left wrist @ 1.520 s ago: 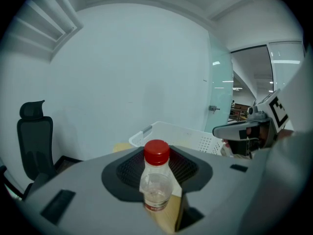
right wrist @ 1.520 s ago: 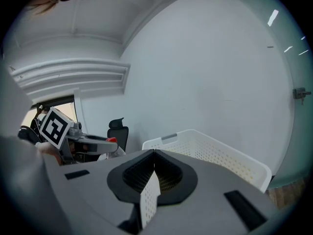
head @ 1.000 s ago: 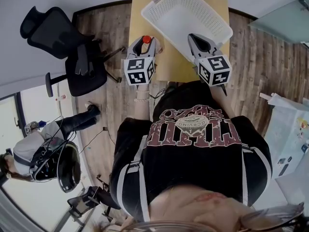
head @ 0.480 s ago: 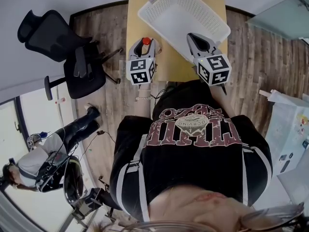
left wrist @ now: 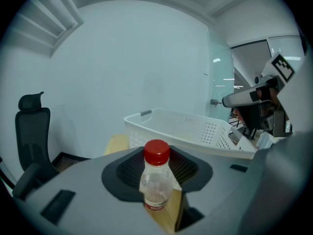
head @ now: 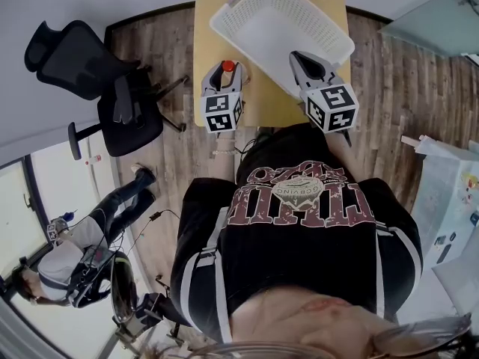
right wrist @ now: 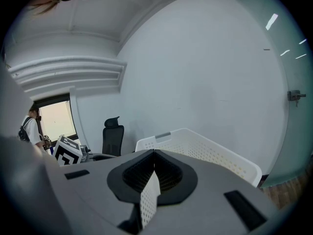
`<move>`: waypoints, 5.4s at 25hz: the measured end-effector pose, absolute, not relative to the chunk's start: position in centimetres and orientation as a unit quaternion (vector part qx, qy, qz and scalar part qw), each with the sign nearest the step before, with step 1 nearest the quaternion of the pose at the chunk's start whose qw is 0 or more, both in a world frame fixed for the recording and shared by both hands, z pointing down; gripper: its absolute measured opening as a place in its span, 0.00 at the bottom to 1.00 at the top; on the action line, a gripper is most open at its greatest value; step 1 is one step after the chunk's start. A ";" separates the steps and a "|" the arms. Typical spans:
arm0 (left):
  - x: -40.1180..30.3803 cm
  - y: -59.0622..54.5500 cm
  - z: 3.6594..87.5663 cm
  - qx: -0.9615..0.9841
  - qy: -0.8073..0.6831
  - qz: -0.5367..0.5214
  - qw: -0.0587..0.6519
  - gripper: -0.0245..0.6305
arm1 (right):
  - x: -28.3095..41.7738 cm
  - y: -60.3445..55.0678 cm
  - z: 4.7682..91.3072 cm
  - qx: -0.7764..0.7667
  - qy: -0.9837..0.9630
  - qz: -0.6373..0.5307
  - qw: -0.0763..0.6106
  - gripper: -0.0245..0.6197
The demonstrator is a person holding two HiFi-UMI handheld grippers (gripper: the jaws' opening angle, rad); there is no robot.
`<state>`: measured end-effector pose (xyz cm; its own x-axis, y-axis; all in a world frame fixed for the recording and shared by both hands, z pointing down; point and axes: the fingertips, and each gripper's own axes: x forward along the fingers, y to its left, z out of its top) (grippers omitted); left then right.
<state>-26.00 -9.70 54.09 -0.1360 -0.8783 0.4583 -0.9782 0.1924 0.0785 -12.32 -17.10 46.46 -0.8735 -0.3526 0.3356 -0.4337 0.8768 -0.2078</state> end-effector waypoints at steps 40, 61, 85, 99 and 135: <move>-23.0 -9.2 53.6 0.637 -0.742 0.129 0.164 0.39 | -12.6 -17.2 46.5 0.207 -0.957 0.142 0.144 0.07; -24.5 -8.6 48.8 0.619 -0.771 0.092 0.120 0.39 | -13.3 -17.2 46.5 0.205 -0.958 0.143 0.141 0.07; -23.1 -9.6 44.3 0.627 -0.770 0.069 0.098 0.28 | -12.4 -17.3 45.6 0.208 -0.959 0.143 0.128 0.07; -21.6 -11.3 43.6 0.642 -0.758 0.072 0.089 0.18 | -11.5 -17.8 45.5 0.221 -0.957 0.143 0.123 0.07; -16.5 -16.1 43.6 0.701 -0.699 0.093 0.102 0.11 | -10.3 -18.9 44.3 0.234 -0.958 0.124 0.107 0.07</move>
<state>-16.54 -16.12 43.64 0.0044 -0.9619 0.2734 -0.9999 -0.0009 0.0126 -10.33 -18.89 44.30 -0.8678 -0.4215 0.2634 -0.4745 0.8601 -0.1871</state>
